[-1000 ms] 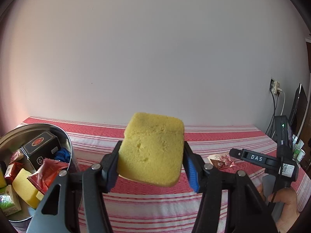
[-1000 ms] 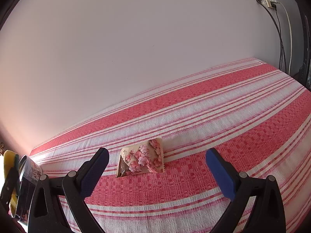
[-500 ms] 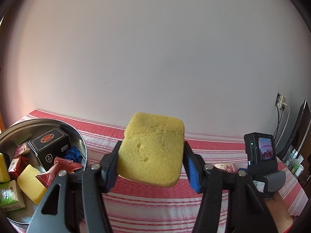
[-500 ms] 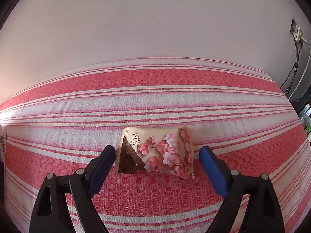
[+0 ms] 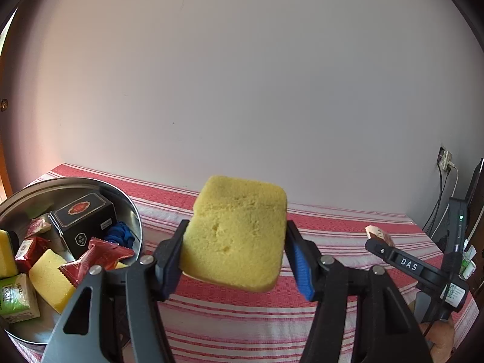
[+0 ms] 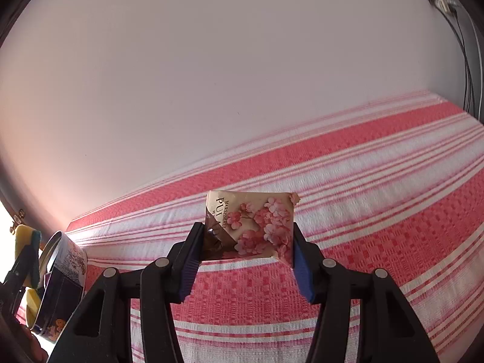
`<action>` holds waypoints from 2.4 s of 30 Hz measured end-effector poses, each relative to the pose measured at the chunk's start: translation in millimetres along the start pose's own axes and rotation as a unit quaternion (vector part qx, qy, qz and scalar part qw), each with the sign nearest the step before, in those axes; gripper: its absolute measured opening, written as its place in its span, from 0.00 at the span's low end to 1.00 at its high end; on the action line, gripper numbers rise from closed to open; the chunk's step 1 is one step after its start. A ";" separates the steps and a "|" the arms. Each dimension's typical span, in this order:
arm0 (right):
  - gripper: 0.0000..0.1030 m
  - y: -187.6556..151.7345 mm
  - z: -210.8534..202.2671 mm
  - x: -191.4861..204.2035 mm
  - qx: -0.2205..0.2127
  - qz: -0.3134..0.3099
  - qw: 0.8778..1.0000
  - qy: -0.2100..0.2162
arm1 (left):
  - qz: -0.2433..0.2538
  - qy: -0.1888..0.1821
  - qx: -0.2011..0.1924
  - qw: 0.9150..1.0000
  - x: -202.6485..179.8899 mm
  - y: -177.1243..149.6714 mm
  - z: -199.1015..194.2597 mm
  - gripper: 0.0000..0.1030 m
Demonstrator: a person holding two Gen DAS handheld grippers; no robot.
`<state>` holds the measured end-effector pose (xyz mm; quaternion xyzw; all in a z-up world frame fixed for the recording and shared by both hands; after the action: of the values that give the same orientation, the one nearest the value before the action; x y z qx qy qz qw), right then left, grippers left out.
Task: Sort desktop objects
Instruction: 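Grasp the yellow sponge with the left tool while the right grasps the pink-flowered packet, then carry the sponge and pink-flowered packet over the tin with both tools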
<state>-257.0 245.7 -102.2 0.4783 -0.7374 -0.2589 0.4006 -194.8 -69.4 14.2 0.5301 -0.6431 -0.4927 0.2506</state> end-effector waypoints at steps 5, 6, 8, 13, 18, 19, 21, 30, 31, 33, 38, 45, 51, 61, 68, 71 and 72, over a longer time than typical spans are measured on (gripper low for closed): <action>0.55 -6.2 -22.8 38.9 -0.049 -0.049 0.998 -0.011 | 0.013 0.023 -0.011 1.000 5.2 3.2 2.4 0.59; 0.55 -8.9 -25.2 47.5 -0.057 -0.061 0.996 -0.012 | 0.018 0.029 -0.016 0.999 5.4 4.0 1.7 0.59; 0.55 -11.3 -31.9 64.7 -0.084 -0.083 0.993 -0.016 | 0.028 0.042 -0.025 0.998 -14.2 -5.0 12.2 0.59; 0.55 -5.7 -39.7 77.1 -0.138 -0.137 0.981 -0.026 | 0.045 0.066 -0.040 0.996 -33.6 -16.8 5.2 0.59; 0.55 -10.6 -48.1 85.4 -0.129 -0.136 0.982 0.009 | 0.065 0.086 -0.048 0.993 -28.4 -21.8 0.0 0.59; 0.55 -12.2 -47.8 87.8 -0.124 -0.133 0.983 0.017 | 0.067 0.089 -0.049 0.993 -26.9 -22.7 -0.6 0.59; 0.55 -15.8 -48.8 94.4 -0.122 -0.139 0.982 0.024 | 0.070 0.094 -0.049 0.992 -24.6 -25.6 -2.2 0.59; 0.55 -27.1 -61.4 114.2 -0.136 -0.182 0.973 0.046 | 0.070 0.100 -0.048 0.991 -10.1 -27.7 -7.5 0.59; 0.55 -28.0 -63.0 116.4 -0.138 -0.187 0.971 0.048 | 0.070 0.101 -0.048 0.991 -8.8 -27.8 -7.6 0.59; 0.55 -27.8 -64.6 116.4 -0.138 -0.193 0.970 0.056 | 0.070 0.100 -0.047 0.991 -6.7 -28.0 -7.6 0.59; 0.55 -36.0 -70.2 132.0 -0.145 -0.215 0.964 0.063 | 0.065 0.099 -0.049 0.992 -2.0 -27.5 -9.2 0.59; 0.55 -35.0 -70.2 136.7 -0.146 -0.216 0.963 0.066 | 0.064 0.099 -0.048 0.992 2.5 -29.8 -10.2 0.59; 0.55 -35.5 -74.8 139.2 -0.149 -0.223 0.961 0.072 | 0.067 0.106 -0.052 0.991 8.6 -32.7 -13.0 0.59; 0.55 -41.6 -77.4 145.4 -0.157 -0.227 0.958 0.080 | 0.033 0.114 -0.065 0.991 36.8 -29.5 -24.8 0.59; 0.55 -45.5 -76.2 152.0 -0.158 -0.235 0.956 0.080 | 0.024 0.125 -0.075 0.989 59.3 -33.3 -44.8 0.59; 0.55 -48.2 -74.2 154.0 -0.156 -0.235 0.956 0.078 | 0.018 0.131 -0.078 0.988 67.4 -31.9 -47.9 0.59; 0.55 -48.6 -74.0 154.8 -0.156 -0.235 0.956 0.077 | 0.016 0.133 -0.078 0.988 69.6 -32.2 -47.8 0.59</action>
<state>-205.0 84.6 -45.9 0.5879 -0.5220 -0.4196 0.4537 -162.3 -150.1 -10.1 0.5593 -0.5720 -0.4625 0.3822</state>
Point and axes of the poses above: each gripper's, at about its wrist camera, not at the fingertips, and z roughly the way its jaws point, x to its left, y to its top, the point moved 6 cm from there along z, roughly the way its jaws point
